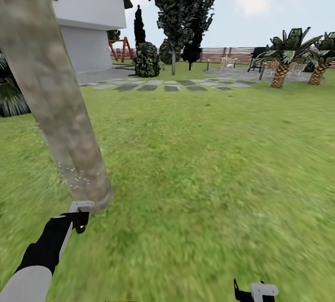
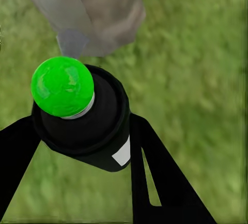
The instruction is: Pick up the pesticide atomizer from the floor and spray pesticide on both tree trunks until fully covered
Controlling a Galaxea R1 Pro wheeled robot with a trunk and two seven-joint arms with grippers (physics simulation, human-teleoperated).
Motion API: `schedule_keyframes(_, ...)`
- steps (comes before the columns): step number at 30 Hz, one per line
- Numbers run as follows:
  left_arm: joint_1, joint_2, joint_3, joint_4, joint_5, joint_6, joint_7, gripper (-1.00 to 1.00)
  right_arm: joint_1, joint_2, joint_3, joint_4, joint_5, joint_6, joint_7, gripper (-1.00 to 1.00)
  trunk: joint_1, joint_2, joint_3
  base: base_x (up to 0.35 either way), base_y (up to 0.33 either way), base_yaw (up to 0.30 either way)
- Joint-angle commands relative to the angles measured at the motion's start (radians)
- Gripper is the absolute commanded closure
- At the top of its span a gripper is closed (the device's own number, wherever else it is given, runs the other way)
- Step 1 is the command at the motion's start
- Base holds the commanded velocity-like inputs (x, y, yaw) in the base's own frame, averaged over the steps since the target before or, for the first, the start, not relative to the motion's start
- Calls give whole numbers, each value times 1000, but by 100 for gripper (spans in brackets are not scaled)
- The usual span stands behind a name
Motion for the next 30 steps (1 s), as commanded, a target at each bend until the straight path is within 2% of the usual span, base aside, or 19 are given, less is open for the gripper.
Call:
schedule_keyframes(1,0,0,0,0,0,0,0,100,0,0,0,0,0,0,0,-100,0,0,0,1,-274,236)
schedule_keyframes(8,0,0,1,0,-1,-1,1,100,0,0,0,0,0,0,0,-100,0,0,0,60,-272,266)
schedule_keyframes(12,0,0,3,0,0,-2,2,100,0,-1,0,-1,0,0,0,-100,0,0,0,110,-264,53)
schedule_keyframes(19,-19,18,3,-3,7,3,-13,100,0,-1,-1,-2,0,0,0,-100,0,0,0,-7,-47,233)
schedule_keyframes(21,-48,38,-4,-13,1,26,-16,100,0,-1,-1,-2,0,0,0,-100,0,0,0,0,-1,86)
schedule_keyframes(22,-62,51,-7,-22,1,65,-18,100,0,-1,-1,-2,0,0,0,-100,0,0,0,0,0,26)
schedule_keyframes(23,-86,62,-27,-36,1,106,-27,100,0,0,0,-1,0,0,1,-100,0,0,0,0,0,10)
schedule_keyframes(24,-125,71,-79,-54,-1,129,-74,100,0,0,1,0,0,0,2,-100,0,0,0,0,0,3)
schedule_keyframes(25,-154,85,-107,-66,-3,140,-133,100,0,1,1,1,0,1,2,-100,0,0,0,0,0,1)
schedule_keyframes(28,-174,156,-124,-75,-3,163,-287,100,0,6,1,3,1,1,3,-100,0,0,0,0,0,0)
schedule_keyframes(29,-175,197,-120,-75,-5,166,-352,100,0,8,1,4,0,1,3,-100,0,0,0,0,0,0)
schedule_keyframes(30,-177,217,-120,-75,-5,167,-369,100,0,10,1,4,0,1,3,-100,0,0,0,0,0,0)
